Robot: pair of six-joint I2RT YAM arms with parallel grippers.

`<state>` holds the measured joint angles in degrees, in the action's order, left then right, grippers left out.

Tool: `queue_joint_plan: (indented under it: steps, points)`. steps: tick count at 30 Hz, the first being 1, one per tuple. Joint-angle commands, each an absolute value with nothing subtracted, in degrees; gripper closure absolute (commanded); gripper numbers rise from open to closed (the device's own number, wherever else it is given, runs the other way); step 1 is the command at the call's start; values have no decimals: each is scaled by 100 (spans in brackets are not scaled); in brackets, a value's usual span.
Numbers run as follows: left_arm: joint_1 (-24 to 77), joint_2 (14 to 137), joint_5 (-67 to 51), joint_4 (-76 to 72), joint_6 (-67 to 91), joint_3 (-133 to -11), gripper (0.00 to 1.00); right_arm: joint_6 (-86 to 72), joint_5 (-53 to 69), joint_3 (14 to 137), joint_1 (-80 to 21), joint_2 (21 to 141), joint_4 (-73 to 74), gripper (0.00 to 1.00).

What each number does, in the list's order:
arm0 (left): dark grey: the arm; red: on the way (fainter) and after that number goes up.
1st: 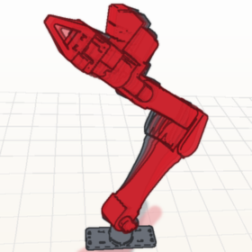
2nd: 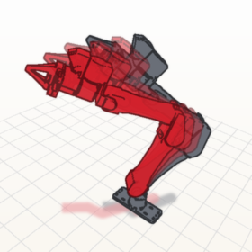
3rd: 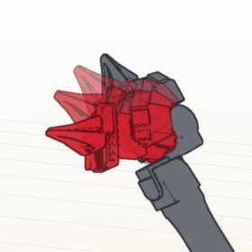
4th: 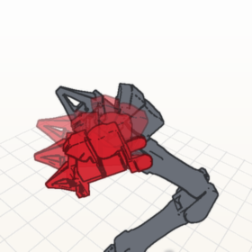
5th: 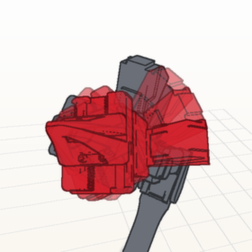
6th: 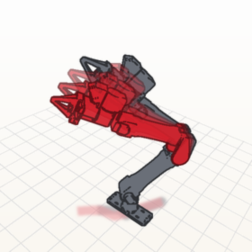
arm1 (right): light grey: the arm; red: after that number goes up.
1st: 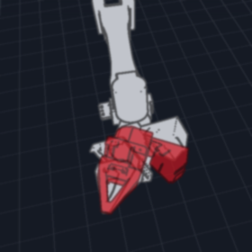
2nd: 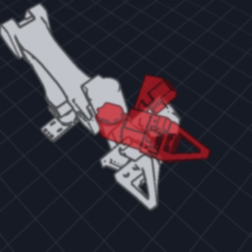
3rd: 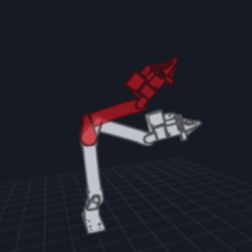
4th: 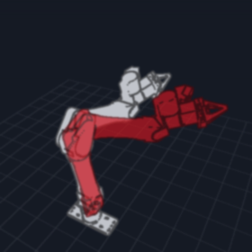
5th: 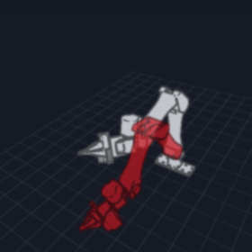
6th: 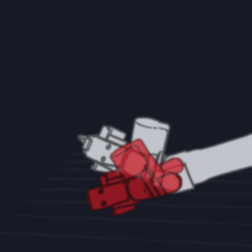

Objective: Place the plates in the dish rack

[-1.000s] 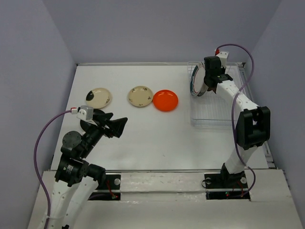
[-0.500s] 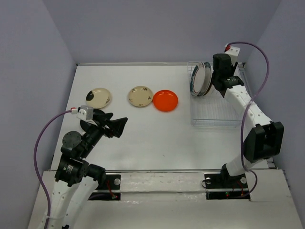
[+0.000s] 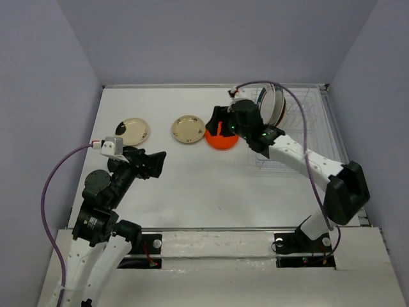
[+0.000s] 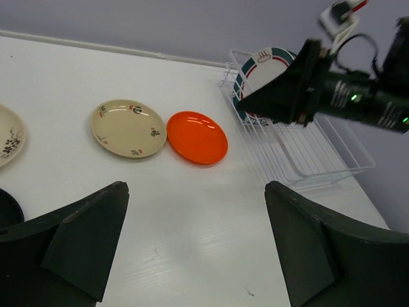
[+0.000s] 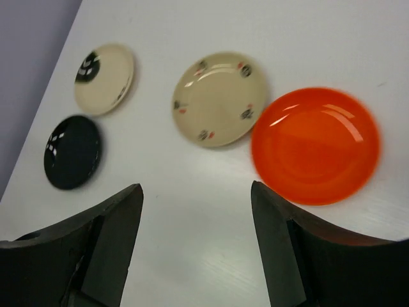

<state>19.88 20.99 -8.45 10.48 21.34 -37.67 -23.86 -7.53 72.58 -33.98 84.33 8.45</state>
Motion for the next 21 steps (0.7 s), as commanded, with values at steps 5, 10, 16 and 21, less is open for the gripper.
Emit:
queue_joint_plan:
  steps: [5, 10, 16, 21]
  points:
    - [2013, 2031, 561, 1063, 1767, -4509, 1, -3717, 747, 8531, -4832, 11113, -745, 30]
    - [2013, 2004, 1072, 1099, 1854, -4430, 1, -4455, 1150, 9877, -5177, 12671, -853, 39]
    - [2013, 2127, 1239, 1134, 2057, -4210, 1, -5185, 1722, 11353, -5440, 14174, -774, 46]
    - [1969, 2302, 1126, 1142, 2066, -4192, 1, -5633, 1898, 12084, -5440, 14861, -580, 46]
